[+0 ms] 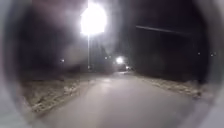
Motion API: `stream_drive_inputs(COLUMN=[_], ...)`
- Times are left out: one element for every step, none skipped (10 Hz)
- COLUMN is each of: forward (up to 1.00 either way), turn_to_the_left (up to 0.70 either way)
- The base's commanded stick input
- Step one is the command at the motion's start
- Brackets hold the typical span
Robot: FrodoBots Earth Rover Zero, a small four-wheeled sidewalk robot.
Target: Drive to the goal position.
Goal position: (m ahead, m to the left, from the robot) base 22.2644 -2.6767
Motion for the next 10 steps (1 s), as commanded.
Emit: stream_drive_inputs(forward=[1.00, 1.00, 1.00, 1.00, 1.00, 1.00, 1.00, 1.00, 1.00, 1.00], turn_to_the_left=[0.03, 0.03, 0.03, 0.03, 0.03, 0.03, 0.03, 0.03, 0.03, 0.03])
